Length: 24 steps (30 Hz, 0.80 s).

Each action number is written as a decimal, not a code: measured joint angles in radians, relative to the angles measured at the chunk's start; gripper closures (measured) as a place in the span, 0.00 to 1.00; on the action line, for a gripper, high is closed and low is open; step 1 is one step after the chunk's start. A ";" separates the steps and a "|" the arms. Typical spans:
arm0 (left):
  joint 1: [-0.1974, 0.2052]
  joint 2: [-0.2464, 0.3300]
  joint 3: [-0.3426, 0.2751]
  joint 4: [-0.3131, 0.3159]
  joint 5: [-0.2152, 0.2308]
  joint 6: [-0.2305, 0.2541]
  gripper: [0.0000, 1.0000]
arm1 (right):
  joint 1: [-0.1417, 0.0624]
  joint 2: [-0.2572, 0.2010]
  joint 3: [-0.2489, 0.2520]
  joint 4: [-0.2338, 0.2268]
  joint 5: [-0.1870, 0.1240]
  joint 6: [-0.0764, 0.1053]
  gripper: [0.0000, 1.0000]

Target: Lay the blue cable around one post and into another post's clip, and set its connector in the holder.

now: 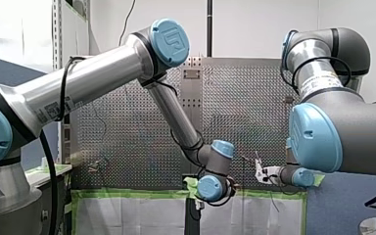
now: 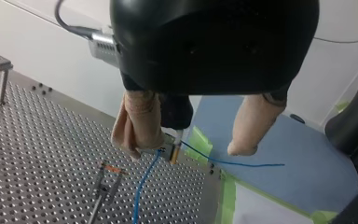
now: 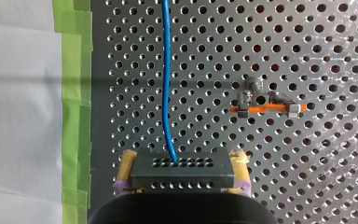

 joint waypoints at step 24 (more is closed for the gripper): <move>0.027 -0.107 0.122 -0.047 -0.120 0.041 0.00 | -0.006 0.000 0.000 0.022 0.020 -0.032 1.00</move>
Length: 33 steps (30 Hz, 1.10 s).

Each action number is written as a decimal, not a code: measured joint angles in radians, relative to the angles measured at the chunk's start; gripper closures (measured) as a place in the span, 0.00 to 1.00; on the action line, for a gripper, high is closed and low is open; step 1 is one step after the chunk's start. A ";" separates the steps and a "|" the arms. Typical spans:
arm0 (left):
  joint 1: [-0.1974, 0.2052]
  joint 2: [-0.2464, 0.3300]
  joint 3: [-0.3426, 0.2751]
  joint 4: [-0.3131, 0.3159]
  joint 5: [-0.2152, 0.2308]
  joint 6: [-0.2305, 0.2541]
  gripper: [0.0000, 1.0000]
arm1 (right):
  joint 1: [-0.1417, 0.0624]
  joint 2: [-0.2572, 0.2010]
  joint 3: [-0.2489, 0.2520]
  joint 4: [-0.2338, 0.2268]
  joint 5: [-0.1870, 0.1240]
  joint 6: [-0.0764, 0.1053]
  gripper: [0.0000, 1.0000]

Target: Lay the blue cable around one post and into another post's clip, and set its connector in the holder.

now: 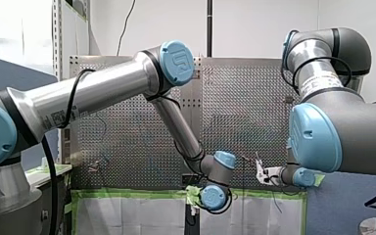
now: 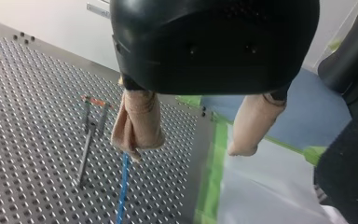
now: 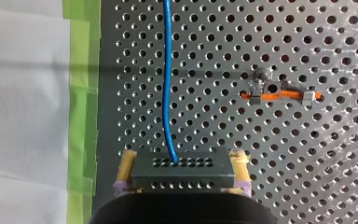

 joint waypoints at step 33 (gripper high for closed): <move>0.096 -0.001 0.108 -0.036 -0.009 0.077 0.00 | -0.002 -0.001 0.000 0.012 0.003 -0.028 1.00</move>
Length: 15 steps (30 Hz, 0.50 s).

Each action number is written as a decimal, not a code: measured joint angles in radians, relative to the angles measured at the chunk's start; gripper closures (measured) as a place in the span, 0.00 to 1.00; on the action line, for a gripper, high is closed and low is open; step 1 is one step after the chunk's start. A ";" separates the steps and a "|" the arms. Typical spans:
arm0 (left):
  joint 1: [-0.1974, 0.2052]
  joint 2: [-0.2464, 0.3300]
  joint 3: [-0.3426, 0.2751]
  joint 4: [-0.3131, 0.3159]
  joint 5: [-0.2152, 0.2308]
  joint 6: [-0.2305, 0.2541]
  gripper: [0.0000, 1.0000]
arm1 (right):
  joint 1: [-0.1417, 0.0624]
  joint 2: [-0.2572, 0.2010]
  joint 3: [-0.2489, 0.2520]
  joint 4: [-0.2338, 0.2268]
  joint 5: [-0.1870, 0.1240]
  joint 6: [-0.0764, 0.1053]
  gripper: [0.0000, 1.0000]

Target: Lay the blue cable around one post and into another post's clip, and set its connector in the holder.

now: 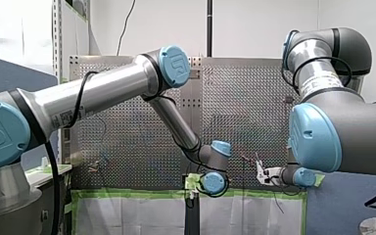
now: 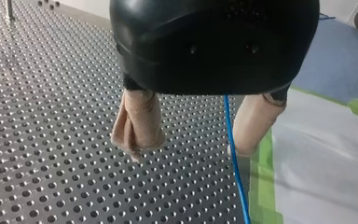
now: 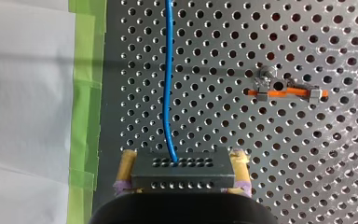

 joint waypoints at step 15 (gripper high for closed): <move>0.020 0.001 0.038 0.078 0.030 -0.003 0.25 | -0.001 0.000 -0.015 0.020 0.006 -0.001 1.00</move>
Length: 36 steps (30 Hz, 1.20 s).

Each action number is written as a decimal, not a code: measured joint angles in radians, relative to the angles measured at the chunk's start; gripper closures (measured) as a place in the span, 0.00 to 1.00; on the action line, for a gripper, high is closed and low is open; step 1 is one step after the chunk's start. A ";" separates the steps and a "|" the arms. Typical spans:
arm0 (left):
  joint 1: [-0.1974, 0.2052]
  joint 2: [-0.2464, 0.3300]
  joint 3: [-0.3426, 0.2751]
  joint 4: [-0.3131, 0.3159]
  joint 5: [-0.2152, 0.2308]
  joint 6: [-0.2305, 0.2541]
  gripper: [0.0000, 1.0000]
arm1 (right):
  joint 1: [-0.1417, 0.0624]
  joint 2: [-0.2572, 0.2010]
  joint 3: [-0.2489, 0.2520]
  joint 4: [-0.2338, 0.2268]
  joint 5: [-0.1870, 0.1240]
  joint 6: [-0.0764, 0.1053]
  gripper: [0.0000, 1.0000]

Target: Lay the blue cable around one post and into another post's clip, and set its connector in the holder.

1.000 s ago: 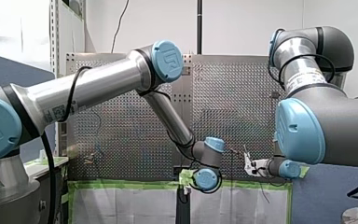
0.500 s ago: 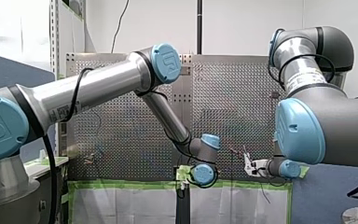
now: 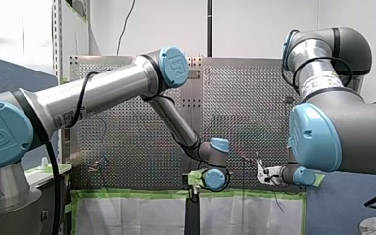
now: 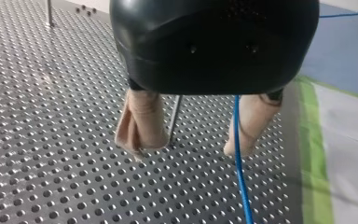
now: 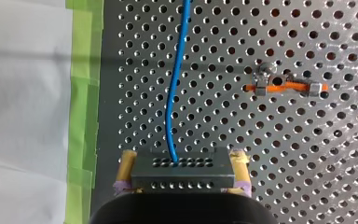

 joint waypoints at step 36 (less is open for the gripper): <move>0.050 0.000 0.002 0.131 0.111 0.042 0.76 | -0.038 0.000 -0.109 0.121 0.127 -0.020 1.00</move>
